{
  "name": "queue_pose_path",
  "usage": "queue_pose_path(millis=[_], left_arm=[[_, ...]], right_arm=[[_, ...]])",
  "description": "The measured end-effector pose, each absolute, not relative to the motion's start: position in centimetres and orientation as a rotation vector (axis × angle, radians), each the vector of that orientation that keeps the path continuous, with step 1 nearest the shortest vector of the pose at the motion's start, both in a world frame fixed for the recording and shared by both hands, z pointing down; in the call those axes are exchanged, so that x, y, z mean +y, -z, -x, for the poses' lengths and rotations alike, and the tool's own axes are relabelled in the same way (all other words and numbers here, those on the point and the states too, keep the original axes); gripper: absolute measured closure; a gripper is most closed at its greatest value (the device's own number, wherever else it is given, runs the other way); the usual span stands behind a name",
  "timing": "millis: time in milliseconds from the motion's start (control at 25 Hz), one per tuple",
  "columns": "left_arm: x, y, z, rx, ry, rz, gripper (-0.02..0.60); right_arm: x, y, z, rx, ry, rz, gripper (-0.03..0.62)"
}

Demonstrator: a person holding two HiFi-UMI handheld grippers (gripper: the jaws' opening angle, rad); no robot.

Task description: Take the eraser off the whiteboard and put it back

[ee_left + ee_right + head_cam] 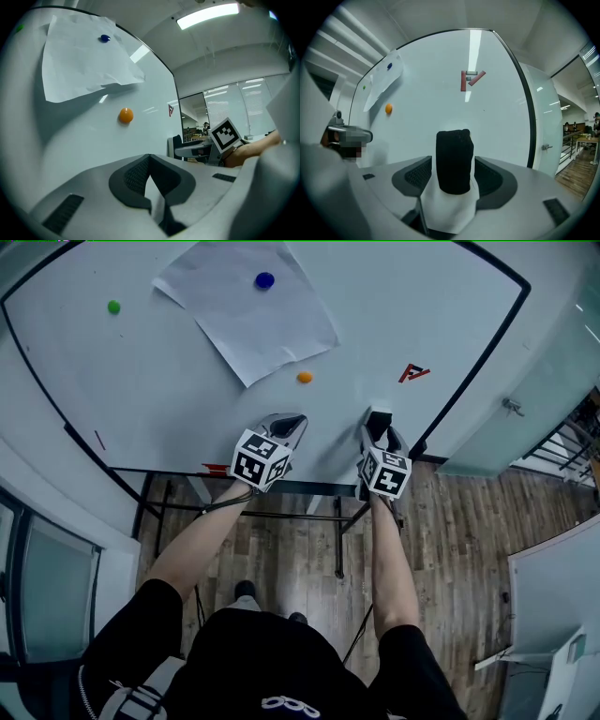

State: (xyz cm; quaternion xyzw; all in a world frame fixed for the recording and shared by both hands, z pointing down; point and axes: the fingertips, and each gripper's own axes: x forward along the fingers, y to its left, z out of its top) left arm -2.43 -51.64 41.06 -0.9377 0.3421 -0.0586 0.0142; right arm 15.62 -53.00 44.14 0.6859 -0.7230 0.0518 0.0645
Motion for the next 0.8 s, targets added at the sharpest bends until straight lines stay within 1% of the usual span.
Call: queue_pose_path(millis=[400, 600, 800], left_arm=[[-53.4, -41.6, 2.7, 1.035, 0.197, 2.929, 0.572], [-53.8, -41.6, 3.0, 1.031, 0.197, 2.929, 0.572], [-53.9, -41.9, 2.9, 1.029, 0.197, 2.937, 0.572]], right_arm=[[-54.9, -44.6, -16.1, -2.094, -0.157, -2.154, 0.318], [-54.9, -44.7, -16.0, -2.094, -0.164, -2.165, 0.339], [-54.8, -44.6, -16.0, -2.093, -0.176, -2.158, 0.344]])
